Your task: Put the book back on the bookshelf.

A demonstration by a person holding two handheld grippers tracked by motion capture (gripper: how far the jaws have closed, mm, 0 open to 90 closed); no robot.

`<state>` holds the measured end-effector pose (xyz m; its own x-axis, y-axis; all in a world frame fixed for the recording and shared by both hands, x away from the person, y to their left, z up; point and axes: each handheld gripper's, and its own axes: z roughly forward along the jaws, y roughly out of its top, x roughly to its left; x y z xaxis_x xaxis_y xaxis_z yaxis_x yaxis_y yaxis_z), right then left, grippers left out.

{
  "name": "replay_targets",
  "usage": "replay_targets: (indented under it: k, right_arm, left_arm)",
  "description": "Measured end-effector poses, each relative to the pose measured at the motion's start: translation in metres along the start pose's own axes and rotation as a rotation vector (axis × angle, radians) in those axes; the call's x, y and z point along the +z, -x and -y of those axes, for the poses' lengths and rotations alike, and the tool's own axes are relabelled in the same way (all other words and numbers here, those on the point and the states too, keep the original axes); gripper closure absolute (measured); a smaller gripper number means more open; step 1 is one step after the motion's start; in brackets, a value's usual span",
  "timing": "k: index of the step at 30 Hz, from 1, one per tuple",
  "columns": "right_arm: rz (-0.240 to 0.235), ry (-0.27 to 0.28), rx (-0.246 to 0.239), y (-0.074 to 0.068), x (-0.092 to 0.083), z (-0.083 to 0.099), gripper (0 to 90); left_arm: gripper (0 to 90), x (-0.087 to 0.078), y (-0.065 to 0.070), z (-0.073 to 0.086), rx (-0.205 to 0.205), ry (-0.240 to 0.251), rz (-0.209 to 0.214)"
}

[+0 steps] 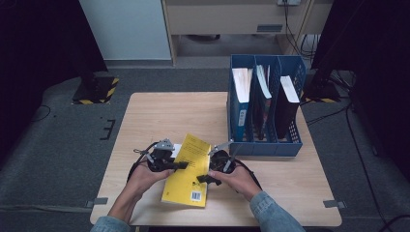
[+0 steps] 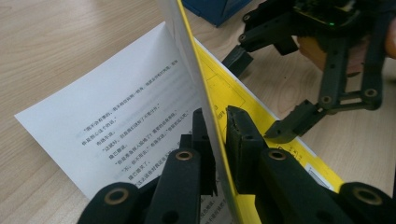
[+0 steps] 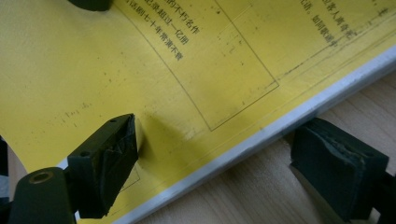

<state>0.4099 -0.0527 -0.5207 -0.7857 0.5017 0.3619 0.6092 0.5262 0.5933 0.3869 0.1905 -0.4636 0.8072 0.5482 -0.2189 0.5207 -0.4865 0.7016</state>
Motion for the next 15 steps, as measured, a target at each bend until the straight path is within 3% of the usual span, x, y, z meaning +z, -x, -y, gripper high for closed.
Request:
replay_targets:
  k: [3,7,15]
  right_arm:
    - [-0.047,-0.005,0.004,0.004,0.0,-0.003,17.2]
    - [-0.053,0.001,0.015,0.005,-0.004,-0.005,23.9]
    - [0.003,0.042,-0.041,-0.008,-0.022,-0.02,36.4]
  left_arm:
    - [82.0,-0.003,0.001,-0.001,0.002,0.006,0.004]
    - [81.8,-0.008,0.001,-0.002,0.019,-0.01,-0.009]
    - [82.4,-0.017,-0.005,0.001,0.019,-0.006,-0.043]
